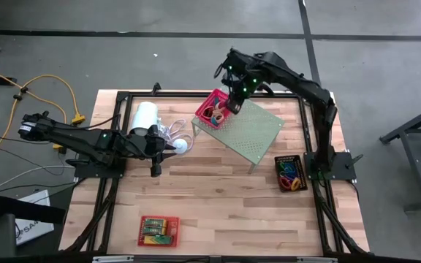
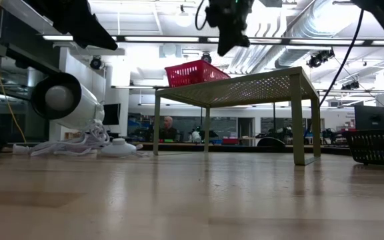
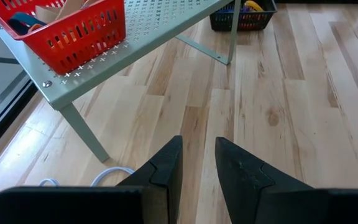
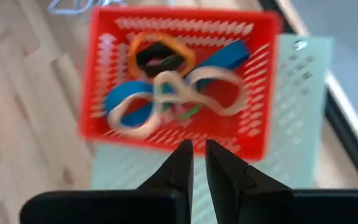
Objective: Pick & Place Office Desk Supplies
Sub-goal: Put the orange bin into the shelf
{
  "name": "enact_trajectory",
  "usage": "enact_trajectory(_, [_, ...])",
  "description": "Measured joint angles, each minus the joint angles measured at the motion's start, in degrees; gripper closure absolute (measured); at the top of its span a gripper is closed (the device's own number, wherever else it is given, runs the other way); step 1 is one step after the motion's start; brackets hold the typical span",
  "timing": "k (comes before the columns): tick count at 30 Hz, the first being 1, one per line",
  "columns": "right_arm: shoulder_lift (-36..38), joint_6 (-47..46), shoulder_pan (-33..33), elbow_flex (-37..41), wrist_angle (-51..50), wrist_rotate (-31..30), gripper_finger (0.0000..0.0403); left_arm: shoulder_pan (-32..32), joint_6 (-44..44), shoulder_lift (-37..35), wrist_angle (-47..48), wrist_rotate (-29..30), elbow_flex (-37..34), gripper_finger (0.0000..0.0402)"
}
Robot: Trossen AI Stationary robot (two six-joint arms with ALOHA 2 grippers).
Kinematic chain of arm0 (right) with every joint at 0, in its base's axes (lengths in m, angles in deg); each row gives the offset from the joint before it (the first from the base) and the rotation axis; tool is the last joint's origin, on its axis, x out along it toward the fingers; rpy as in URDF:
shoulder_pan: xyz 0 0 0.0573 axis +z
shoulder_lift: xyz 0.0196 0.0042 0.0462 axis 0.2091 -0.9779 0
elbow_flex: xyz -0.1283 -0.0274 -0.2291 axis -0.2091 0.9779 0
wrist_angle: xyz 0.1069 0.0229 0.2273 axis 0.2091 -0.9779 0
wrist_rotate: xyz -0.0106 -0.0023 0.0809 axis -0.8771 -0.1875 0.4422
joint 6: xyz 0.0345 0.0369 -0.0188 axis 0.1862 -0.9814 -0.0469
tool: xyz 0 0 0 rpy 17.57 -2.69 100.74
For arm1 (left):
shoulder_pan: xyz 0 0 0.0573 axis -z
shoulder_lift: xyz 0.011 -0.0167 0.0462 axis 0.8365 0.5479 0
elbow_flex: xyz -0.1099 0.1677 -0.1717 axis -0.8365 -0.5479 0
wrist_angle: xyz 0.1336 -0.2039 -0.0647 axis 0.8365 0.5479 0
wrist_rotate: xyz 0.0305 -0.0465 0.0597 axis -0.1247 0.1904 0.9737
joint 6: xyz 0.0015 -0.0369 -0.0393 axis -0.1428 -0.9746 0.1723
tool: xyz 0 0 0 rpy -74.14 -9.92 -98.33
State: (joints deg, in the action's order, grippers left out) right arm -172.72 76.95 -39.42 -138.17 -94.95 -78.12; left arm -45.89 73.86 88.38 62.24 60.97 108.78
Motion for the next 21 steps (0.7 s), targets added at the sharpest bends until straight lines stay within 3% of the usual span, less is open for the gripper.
enact_trajectory(15, [2.34, -15.43, 21.87, -0.02, -7.93, -2.22, 0.0373, 0.01, -0.01, 0.01, 0.00, 0.00, -0.02, 0.0313])
enact_trajectory(21, [3.02, -21.97, 31.07, -0.03, -8.27, -7.94, 0.0373, -0.01, 0.00, -0.01, 0.00, 0.00, 0.00, 0.0313])
